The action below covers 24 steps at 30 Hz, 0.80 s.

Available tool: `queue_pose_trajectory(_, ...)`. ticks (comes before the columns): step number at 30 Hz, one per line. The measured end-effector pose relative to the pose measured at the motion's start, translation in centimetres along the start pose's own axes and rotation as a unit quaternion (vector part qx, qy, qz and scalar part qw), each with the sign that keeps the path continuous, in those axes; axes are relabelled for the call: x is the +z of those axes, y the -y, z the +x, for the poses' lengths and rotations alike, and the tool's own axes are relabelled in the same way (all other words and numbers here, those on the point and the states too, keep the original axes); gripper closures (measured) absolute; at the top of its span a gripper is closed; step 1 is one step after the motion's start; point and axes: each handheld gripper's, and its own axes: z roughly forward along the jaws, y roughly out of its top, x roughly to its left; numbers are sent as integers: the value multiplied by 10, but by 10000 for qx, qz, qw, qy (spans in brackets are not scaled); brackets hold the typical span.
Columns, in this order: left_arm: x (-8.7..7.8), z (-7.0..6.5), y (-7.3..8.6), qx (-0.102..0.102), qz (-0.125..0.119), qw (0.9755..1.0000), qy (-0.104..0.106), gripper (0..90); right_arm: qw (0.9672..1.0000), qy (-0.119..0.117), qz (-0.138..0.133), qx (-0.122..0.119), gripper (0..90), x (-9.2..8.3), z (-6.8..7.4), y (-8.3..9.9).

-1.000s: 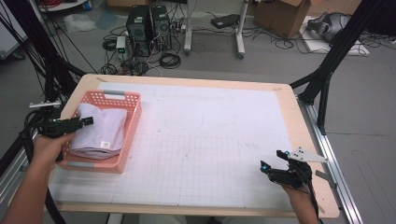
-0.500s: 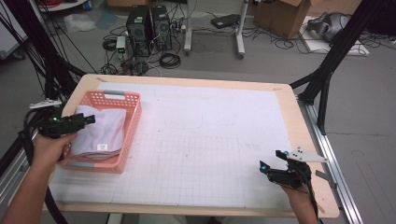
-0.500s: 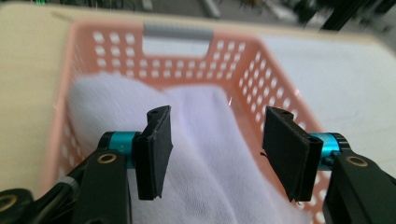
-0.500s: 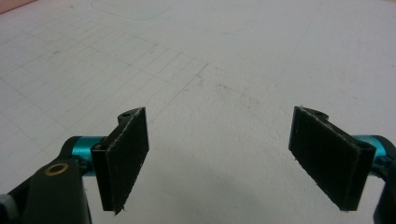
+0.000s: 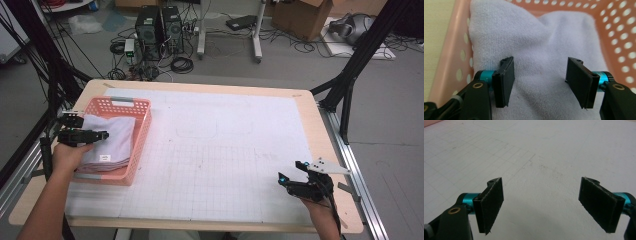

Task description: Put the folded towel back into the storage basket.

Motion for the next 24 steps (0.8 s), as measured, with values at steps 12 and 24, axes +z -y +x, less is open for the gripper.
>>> queue_pose_trajectory(12,13,-10,-1,-79,-162,9973,713,379,10000,-21,25,-12,188,2,-1,0)
queue_pose_trajectory(24,7,-4,0,58,-149,9982,570,422,10000,-6,35,69,188,0,-2,2)
